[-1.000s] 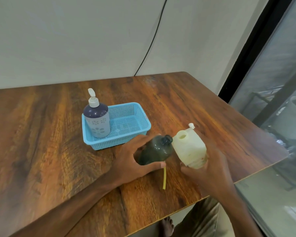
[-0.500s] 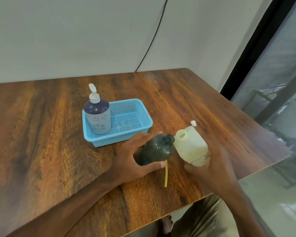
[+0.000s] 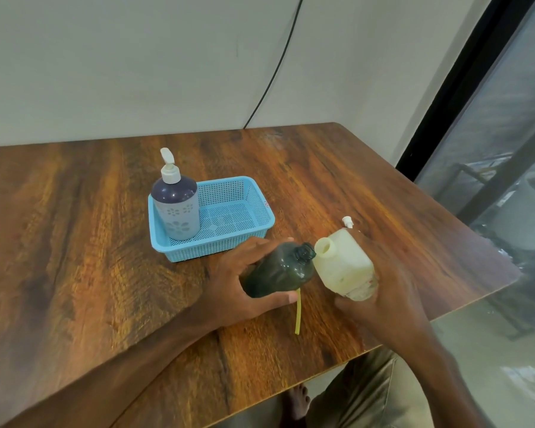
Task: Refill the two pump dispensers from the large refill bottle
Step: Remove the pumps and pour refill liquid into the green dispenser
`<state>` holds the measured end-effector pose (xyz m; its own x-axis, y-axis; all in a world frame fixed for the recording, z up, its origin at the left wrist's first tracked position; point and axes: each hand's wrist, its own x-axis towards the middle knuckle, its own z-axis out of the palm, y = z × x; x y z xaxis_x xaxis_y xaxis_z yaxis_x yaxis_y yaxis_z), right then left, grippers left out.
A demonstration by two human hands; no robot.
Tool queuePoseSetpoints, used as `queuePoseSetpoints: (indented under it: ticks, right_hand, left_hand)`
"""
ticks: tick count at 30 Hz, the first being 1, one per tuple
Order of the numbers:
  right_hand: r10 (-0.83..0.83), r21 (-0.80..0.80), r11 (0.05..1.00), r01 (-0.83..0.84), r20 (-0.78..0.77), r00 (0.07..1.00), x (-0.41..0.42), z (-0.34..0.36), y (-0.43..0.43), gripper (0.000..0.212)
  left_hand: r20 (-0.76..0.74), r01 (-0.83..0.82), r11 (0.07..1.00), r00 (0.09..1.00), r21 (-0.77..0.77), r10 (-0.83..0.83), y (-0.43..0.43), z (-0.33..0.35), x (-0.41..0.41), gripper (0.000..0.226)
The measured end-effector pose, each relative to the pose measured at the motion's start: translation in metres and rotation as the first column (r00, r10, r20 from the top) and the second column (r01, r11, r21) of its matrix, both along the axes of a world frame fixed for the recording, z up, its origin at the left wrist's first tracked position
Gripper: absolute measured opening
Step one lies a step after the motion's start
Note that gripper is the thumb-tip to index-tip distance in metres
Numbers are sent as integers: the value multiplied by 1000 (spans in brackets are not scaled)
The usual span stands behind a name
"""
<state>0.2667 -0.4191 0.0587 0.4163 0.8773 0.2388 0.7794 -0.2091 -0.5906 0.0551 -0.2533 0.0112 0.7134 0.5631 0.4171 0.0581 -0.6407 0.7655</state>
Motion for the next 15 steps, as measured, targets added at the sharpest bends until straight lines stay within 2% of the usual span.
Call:
queuePoseSetpoints:
  ticks: [15]
  right_hand:
    - [28, -3, 1000, -28, 27, 999, -2, 10, 1, 105]
  left_hand:
    - [-8, -10, 1000, 1000, -8, 10, 3, -6, 0, 86]
